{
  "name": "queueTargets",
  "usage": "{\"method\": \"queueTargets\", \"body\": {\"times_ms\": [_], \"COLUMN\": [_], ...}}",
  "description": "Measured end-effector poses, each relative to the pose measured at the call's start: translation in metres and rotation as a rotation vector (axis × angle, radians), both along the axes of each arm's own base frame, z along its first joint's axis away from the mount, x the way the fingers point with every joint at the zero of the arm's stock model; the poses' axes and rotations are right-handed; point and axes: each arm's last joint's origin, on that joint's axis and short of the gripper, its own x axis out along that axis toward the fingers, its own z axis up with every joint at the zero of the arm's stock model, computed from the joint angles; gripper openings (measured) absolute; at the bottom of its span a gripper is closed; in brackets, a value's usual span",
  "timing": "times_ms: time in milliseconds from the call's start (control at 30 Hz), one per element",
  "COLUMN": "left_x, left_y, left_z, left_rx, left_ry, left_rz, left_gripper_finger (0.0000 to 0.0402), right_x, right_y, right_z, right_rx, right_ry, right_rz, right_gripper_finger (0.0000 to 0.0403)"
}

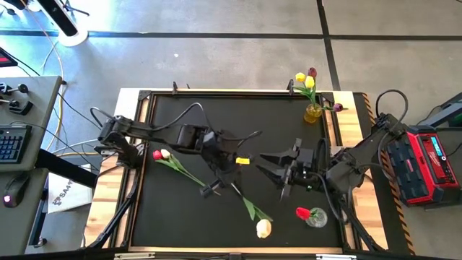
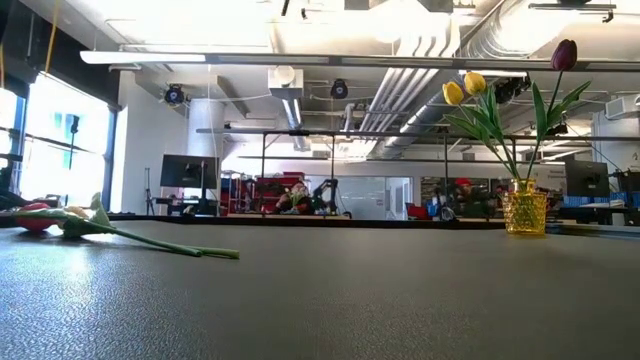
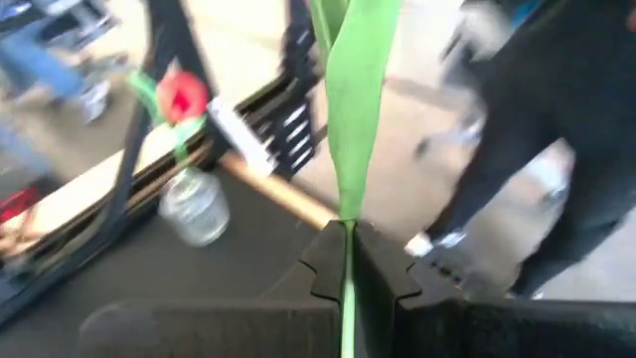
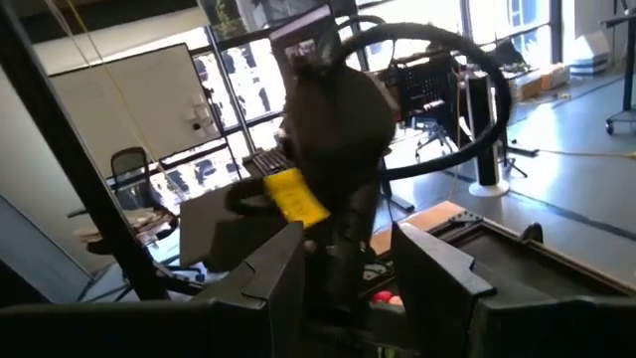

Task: Sort flowers into vase by color
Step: Put the bottom white flower into the transparent vase

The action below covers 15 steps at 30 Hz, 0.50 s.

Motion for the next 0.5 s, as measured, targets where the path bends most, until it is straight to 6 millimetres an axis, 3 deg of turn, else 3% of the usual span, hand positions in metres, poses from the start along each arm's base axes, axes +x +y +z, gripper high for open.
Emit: {"method": "queueTargets", "body": {"times_ms": [267,500], "left_x": [0.007,0.01], "left_y": [0.006,0.017], "left_z": [0.008,0.029], "left_rx": [-0.259,-0.398], "left_ry": [-0.055,-0.138], "left_rz": [-0.183,-0.272], "left_gripper_finger": [0.0,0.0], "right_x": [-0.006,-0.011], "right_y": [0.009,0.017], "right_z": [0.006,-0.003], "right_rx": [-0.087,-0.071], "right_ry": [-0.017,0.042], "right_rz": [0.042,0.125], "right_gripper_finger": [0.0141,0.0141]}}
